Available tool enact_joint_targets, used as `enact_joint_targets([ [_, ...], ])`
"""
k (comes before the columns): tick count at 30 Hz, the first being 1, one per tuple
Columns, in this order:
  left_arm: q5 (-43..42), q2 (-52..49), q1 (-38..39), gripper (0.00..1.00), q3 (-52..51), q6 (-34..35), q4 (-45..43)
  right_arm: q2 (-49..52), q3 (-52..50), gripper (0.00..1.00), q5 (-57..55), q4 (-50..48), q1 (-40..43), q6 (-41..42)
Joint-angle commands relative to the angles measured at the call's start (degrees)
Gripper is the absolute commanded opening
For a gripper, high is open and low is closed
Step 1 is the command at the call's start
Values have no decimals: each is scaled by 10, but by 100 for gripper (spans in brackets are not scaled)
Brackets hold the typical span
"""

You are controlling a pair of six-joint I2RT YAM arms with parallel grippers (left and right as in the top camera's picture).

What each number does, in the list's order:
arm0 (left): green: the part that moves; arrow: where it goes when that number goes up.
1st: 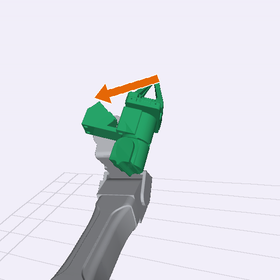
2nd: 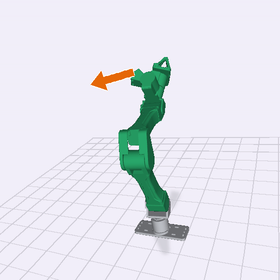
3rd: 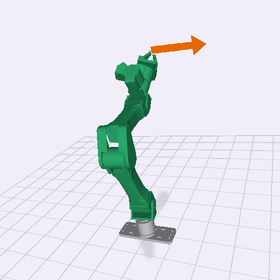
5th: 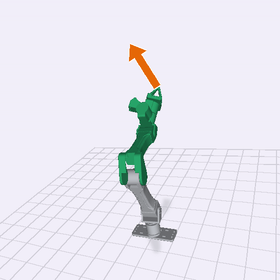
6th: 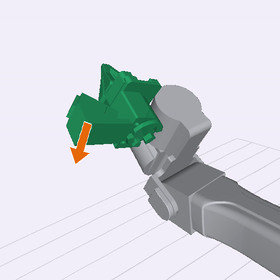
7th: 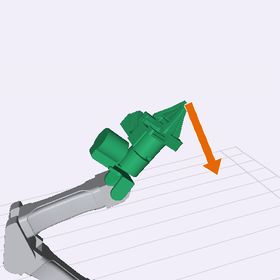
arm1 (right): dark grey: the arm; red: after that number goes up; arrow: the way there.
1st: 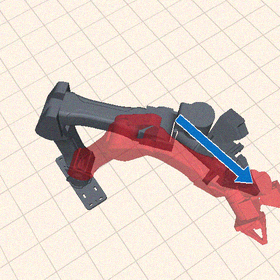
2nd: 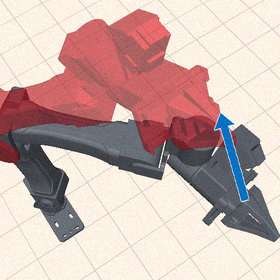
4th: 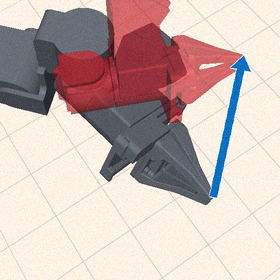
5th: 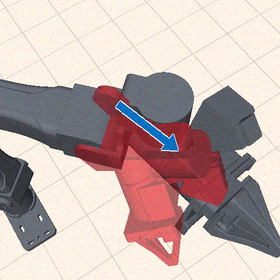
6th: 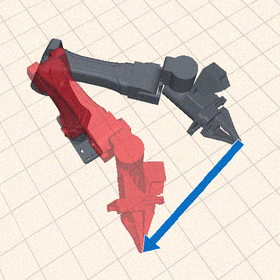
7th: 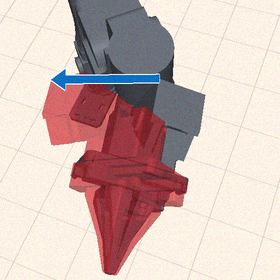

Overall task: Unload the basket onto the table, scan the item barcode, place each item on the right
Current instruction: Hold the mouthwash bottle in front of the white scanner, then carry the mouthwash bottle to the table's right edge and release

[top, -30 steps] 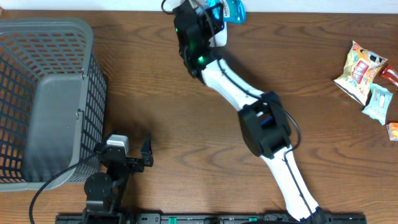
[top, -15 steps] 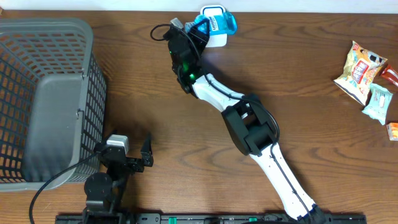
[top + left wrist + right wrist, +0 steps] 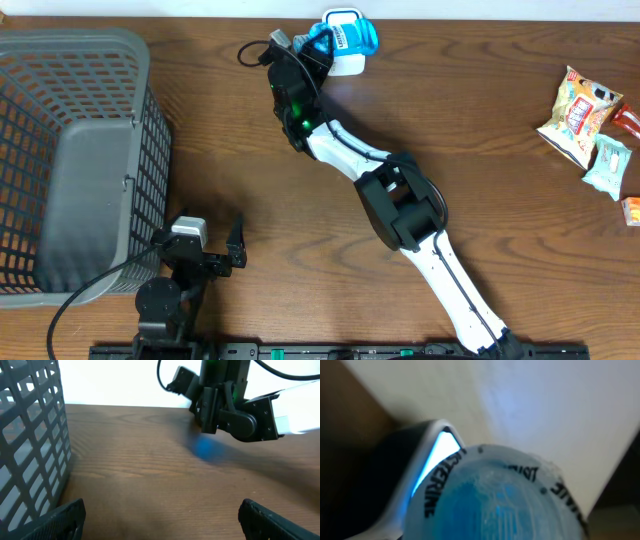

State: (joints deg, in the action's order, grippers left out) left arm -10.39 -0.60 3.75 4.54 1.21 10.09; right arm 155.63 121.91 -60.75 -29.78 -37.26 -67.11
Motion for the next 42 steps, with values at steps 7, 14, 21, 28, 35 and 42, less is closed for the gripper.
enact_joint_targets([
  [7,-7,3,-2,98,-9,-7,14,-16,41,22,-173,-30,83,-2],
  [14,-7,3,-2,98,-9,-7,13,-16,39,18,-240,1,188,77],
  [21,-7,3,-2,98,-9,-7,14,-16,39,17,-219,183,282,267],
  [28,-7,3,-2,98,-9,-7,14,-16,39,20,-78,452,340,470],
  [35,-7,3,-2,98,-9,-7,14,-16,39,20,31,651,398,650],
  [42,-7,3,-2,98,-9,-7,14,-28,39,19,157,794,463,779],
])
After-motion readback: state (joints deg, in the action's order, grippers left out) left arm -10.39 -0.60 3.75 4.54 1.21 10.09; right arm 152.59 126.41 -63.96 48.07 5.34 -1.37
